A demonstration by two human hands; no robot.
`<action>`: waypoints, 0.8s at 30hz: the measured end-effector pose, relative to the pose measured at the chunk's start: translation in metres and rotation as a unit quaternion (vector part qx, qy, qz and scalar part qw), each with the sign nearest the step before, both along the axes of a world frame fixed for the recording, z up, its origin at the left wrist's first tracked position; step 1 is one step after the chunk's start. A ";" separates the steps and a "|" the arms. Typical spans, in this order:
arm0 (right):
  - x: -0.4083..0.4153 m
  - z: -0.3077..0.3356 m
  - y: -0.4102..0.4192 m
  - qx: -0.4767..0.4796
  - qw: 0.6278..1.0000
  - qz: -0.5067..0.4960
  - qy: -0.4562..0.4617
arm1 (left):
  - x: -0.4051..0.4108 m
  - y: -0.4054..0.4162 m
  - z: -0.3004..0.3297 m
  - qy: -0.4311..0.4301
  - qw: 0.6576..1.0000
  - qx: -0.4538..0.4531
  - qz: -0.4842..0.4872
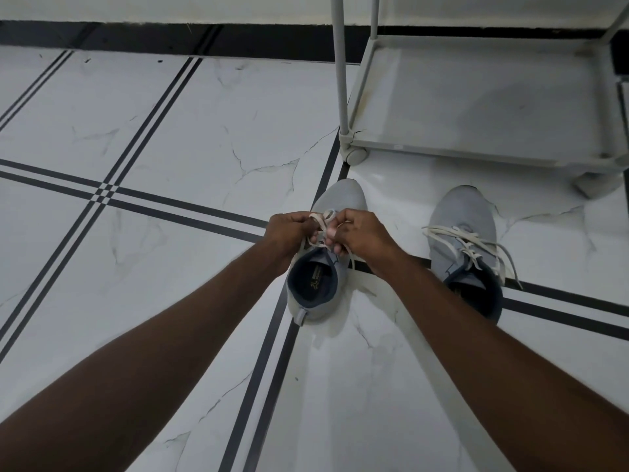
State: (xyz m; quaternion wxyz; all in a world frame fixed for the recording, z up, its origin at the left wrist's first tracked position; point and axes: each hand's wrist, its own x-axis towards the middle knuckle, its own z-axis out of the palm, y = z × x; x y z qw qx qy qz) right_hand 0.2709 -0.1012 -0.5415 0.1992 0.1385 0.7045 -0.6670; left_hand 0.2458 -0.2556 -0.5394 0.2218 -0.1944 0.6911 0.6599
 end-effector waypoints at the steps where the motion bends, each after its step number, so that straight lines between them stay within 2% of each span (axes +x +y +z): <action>1: 0.000 -0.001 -0.001 -0.018 1.000 -0.026 -0.002 | 0.001 0.001 0.000 -0.004 1.000 0.019 -0.008; 7: 0.004 -0.010 -0.006 -0.135 0.982 -0.117 -0.058 | -0.002 -0.008 -0.007 -0.027 0.993 0.087 -0.073; 11: 0.004 -0.011 -0.006 -0.162 0.975 -0.137 -0.067 | -0.002 -0.004 0.000 0.015 0.993 0.039 -0.113; 14: 0.003 -0.010 -0.006 -0.161 0.977 -0.125 -0.063 | -0.001 0.004 0.000 0.054 0.995 -0.040 -0.068; 17: 0.003 -0.011 -0.002 -0.138 0.983 -0.102 -0.059 | 0.000 0.009 0.001 0.031 0.999 -0.019 -0.034; 21: -0.001 -0.009 0.007 -0.115 0.990 -0.048 -0.070 | 0.003 0.001 0.010 0.011 0.993 0.047 -0.106; 24: -0.007 -0.006 0.016 -0.121 0.989 -0.013 -0.087 | 0.004 0.000 0.014 0.019 0.985 0.035 -0.166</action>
